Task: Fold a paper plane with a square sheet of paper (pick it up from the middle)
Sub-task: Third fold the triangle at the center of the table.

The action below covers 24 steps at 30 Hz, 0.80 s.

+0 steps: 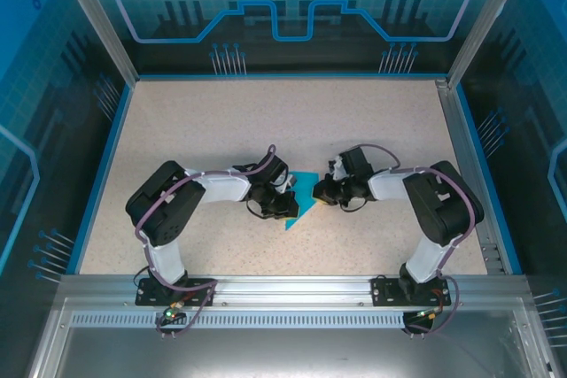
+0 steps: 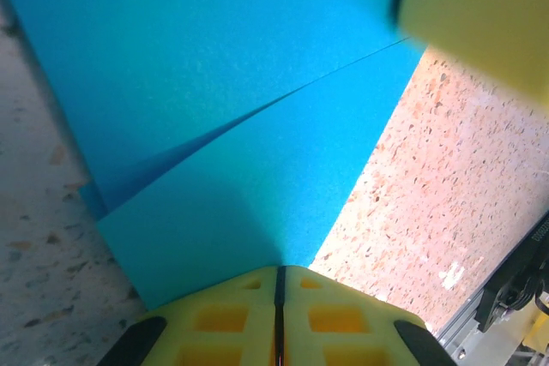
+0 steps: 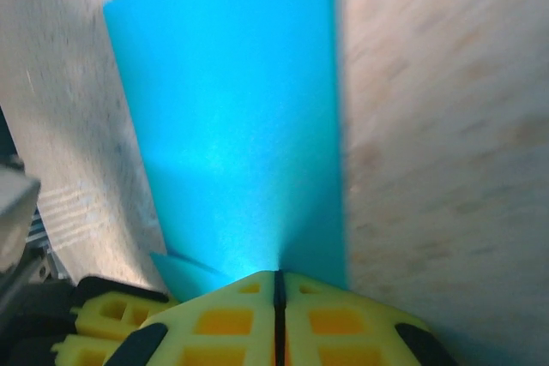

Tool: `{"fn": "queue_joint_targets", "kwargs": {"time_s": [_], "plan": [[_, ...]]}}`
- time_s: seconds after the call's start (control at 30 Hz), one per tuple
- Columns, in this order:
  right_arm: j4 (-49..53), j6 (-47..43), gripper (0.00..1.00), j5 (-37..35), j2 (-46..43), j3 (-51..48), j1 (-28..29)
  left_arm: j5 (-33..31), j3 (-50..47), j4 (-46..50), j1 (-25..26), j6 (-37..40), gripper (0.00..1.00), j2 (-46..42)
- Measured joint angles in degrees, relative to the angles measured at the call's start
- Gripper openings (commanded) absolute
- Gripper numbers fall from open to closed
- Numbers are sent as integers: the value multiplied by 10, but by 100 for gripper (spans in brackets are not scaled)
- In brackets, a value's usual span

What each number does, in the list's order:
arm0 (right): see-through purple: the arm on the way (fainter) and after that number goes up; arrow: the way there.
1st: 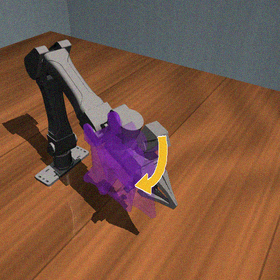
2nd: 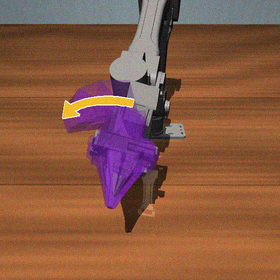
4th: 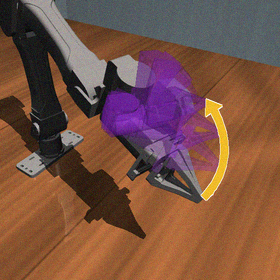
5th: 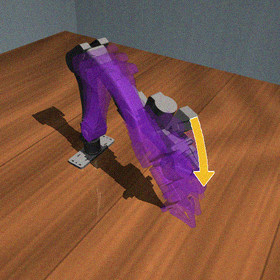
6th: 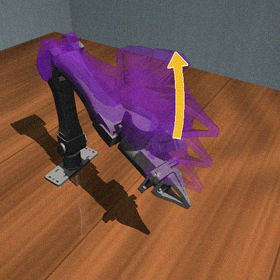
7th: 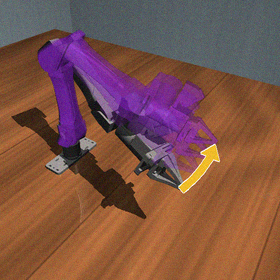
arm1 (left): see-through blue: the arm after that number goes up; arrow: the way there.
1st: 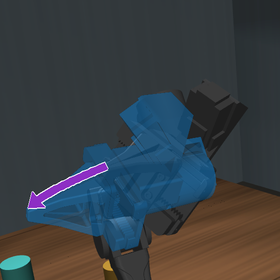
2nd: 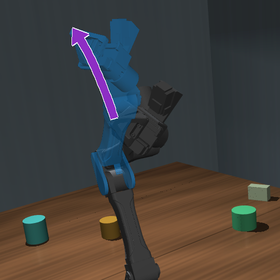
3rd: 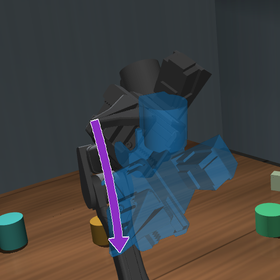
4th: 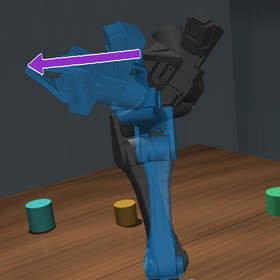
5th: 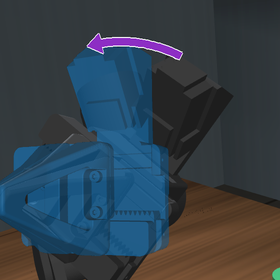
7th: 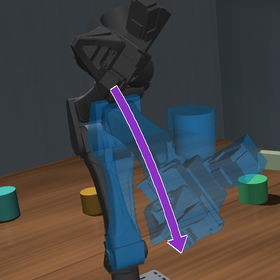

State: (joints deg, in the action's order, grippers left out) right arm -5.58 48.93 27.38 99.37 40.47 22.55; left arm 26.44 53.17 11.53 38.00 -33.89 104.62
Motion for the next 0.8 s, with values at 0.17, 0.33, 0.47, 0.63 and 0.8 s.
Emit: {"fn": "queue_joint_targets", "kwargs": {"time_s": [0.17,0.33,0.47,0.63,0.8], "plan": [[24,-16,17,-27,-22,0,-43,1,0,0,0,0,12,0],[50,-26,31,-45,-66,-7,-42,2,0,1,0,5,16,-3],[58,-27,33,-45,-71,-7,-25,-3,0,23,0,7,18,-16],[64,-24,34,-43,-58,-6,10,-17,7,49,0,10,22,-42],[64,-18,35,-46,-48,-1,19,-43,34,54,0,12,22,-55]]}}
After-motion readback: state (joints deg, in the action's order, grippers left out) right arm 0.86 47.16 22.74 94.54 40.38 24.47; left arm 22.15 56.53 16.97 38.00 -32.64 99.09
